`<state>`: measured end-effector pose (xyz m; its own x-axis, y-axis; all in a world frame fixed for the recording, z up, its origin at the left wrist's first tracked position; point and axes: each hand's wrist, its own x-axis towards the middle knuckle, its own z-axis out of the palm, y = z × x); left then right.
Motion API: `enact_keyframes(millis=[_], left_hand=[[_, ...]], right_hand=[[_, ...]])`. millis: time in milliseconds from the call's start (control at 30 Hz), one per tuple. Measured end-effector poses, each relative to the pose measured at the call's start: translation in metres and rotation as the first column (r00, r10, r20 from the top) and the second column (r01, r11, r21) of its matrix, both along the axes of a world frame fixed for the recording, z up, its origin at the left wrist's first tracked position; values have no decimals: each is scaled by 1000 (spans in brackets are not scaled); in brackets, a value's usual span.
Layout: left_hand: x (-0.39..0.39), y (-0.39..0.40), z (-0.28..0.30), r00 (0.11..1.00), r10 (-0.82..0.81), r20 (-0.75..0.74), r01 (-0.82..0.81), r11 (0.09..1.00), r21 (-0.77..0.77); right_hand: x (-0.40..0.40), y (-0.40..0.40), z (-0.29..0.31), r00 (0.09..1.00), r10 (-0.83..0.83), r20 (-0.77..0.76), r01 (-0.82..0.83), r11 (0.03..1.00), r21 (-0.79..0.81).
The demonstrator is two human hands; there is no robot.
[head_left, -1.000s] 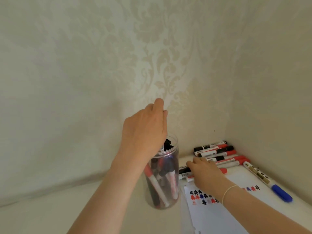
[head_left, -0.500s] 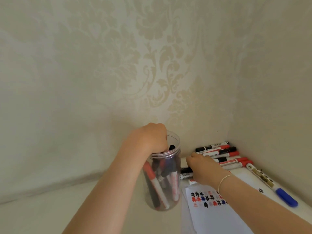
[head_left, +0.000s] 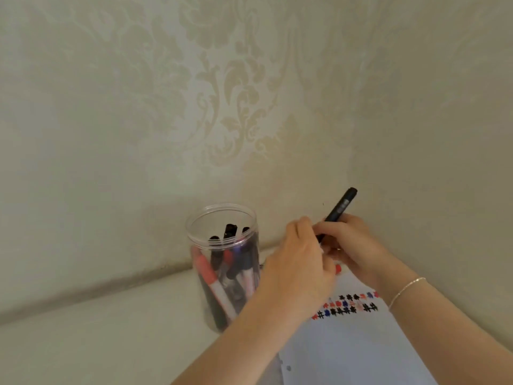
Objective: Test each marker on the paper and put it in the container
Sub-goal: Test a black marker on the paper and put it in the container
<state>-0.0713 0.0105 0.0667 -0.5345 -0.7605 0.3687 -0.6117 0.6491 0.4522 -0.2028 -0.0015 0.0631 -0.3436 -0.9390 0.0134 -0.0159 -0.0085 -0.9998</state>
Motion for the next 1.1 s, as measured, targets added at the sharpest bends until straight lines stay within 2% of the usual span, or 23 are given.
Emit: enact_keyframes(millis=[33, 67, 200, 333, 400, 500, 567, 700, 900, 1100], left_hand=[[-5, -4, -10, 997, -62, -49, 70, 979, 194], [-10, -8, -16, 985, -112, -130, 148, 937, 316], [-23, -24, -31, 941, -239, -240, 323, 843, 430], [-28, -26, -36, 931, -330, -156, 365, 838, 406], [-28, -25, -38, 922, -345, -175, 387, 827, 407], [-27, -26, -41, 917, -369, -149, 397, 830, 392], [-25, -30, -43, 926, -373, -59, 368, 858, 360], [-24, -29, -53, 950, -253, 182, 200, 943, 264], [-41, -17, -70, 904, -327, 276, 279, 939, 200], [-46, -21, -76, 889, -327, 321, 290, 944, 160]], right_hand=[[-3, 4, -4, 998, 21, 55, -21, 1000, -5], [-5, 8, -8, 996, 32, 86, -31, 999, -8], [-13, 21, -19, 998, 17, 66, -16, 1000, -7], [-22, 30, -22, 1000, -4, 3, 4, 1000, -29], [-28, 31, -20, 998, 9, -55, -10, 999, -31], [-35, 36, -17, 995, 97, 5, -97, 995, -21], [-41, 39, -18, 999, 17, 48, -15, 999, -38], [-63, 46, -34, 948, -297, 115, 302, 953, -24], [-78, 56, -73, 910, -413, 22, 411, 909, 69], [-82, 45, -84, 831, -536, -146, 547, 837, 38]])
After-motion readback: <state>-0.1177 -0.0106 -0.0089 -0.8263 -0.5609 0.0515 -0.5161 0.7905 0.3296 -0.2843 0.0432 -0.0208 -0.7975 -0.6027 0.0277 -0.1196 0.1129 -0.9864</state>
